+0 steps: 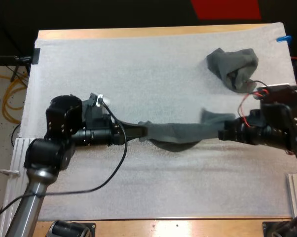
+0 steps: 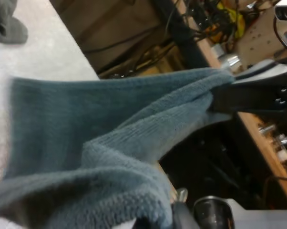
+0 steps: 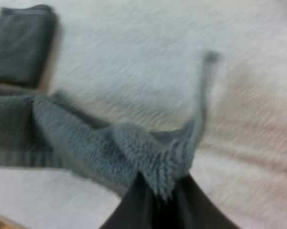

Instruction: Pick towel from pile fold and stack

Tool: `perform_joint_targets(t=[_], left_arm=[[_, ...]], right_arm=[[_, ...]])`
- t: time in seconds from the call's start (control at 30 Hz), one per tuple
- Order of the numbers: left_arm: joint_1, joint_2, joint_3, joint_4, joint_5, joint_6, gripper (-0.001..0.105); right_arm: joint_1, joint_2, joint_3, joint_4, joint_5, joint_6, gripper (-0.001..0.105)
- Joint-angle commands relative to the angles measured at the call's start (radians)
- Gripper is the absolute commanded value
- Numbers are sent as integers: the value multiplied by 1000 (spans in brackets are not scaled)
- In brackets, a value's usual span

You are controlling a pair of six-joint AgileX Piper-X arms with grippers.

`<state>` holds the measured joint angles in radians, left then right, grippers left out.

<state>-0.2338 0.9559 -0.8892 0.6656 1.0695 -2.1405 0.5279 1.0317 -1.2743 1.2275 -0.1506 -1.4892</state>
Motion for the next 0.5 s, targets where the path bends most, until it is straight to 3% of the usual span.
perform_joint_targets(t=[0.0,0.2,0.47], left_arm=[[-10,-36,-4,51,-37,-11,0],[-58,-120,-4,235,-154,39,0],[-89,-206,-4,403,-249,44,0]], right_arm=[[1,-32,-12,29,-39,15,0],[1,-69,-12,154,-146,42,0],[1,-71,-10,255,-258,101,0]])
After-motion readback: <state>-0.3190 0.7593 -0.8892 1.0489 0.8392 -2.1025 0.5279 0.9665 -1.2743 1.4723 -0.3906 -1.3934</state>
